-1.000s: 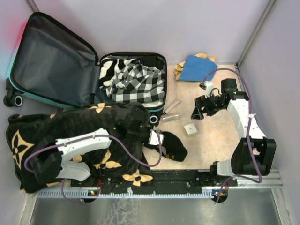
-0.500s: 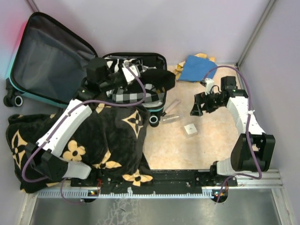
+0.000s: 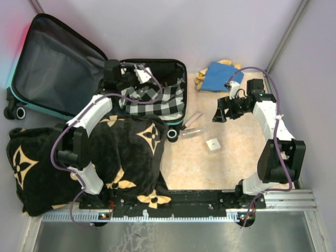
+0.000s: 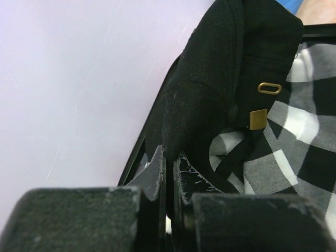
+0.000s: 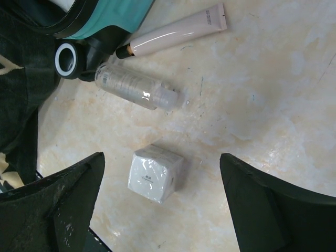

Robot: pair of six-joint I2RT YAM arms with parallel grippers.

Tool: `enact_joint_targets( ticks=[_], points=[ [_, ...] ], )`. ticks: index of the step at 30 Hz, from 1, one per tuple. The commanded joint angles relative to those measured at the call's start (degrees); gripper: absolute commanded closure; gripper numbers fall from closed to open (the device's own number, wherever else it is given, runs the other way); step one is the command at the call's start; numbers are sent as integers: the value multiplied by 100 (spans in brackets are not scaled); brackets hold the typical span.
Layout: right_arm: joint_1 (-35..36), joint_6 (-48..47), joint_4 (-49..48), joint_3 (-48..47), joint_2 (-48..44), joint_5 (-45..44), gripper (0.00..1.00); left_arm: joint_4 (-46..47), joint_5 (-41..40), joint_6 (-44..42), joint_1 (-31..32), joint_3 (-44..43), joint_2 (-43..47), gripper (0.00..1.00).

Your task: Pack the luggage

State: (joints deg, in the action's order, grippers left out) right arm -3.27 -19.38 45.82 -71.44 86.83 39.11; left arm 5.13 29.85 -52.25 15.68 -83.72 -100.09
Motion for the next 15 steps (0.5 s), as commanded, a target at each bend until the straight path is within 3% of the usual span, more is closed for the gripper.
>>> enact_joint_targets(
  ticks=[1, 3, 6, 7, 9, 10, 12, 15],
  points=[
    [-9, 40, -152, -276, 49, 33, 9, 1198, 973, -561, 18, 716, 204, 99],
    [-11, 40, -172, -290, 57, -10, 9, 1046, 1223, -790, 89, 1142, 327, 99],
    [-7, 48, -172, -324, 71, -33, 8, 550, 1274, -1063, 121, 1510, 351, 85],
    [-7, 35, -156, -351, 83, -35, 8, 170, 1238, -1155, 107, 1445, 307, 75],
    [-10, 10, -123, -399, 112, -34, 7, -933, 1152, -1530, 65, 1093, 200, 39],
    [-10, -6, -104, -427, 127, -35, 7, -1326, 1066, -1636, 52, 964, 192, 30],
    [-7, -48, -64, -507, 170, -27, 7, -2020, 996, -1936, -2, 861, 303, 20],
    [-10, -111, 9, -628, 241, -18, 7, -3038, 1156, -2353, -64, 722, 618, 16]
  ],
)
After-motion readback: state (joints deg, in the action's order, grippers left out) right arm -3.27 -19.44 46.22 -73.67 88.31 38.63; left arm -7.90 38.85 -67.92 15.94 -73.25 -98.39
